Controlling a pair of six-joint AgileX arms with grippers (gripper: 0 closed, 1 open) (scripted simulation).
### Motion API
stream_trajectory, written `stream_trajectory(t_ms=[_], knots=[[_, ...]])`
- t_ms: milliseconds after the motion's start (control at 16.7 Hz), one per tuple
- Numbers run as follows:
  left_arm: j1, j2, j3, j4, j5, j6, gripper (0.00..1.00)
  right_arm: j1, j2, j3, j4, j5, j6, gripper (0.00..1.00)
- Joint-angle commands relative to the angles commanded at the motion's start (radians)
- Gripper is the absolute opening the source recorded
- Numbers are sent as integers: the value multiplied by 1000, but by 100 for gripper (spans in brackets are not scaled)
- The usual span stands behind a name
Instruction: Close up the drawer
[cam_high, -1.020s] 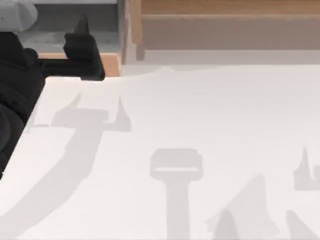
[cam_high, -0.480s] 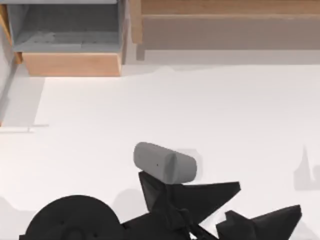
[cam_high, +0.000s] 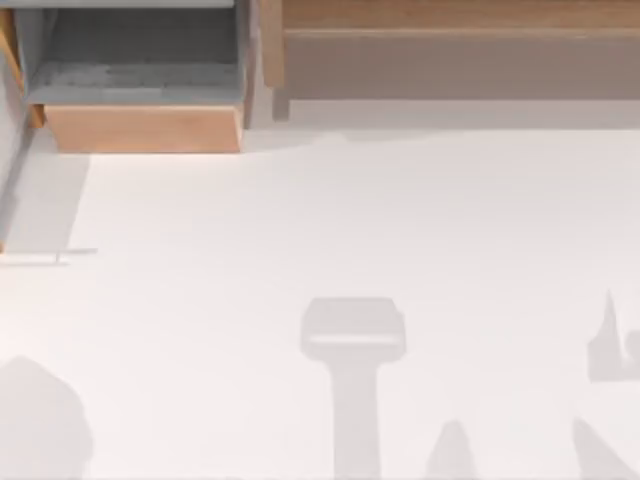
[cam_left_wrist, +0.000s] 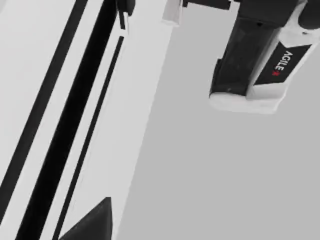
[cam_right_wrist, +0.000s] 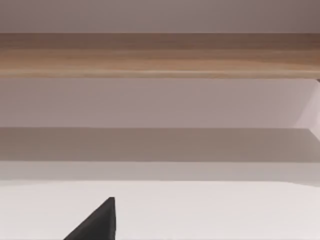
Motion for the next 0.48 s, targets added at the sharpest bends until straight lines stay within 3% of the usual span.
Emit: stream_trajectory(t_ms=[480], knots=[[-1093, 244, -45, 292, 270, -1032, 100, 0, 0, 0, 0, 0, 0, 100]])
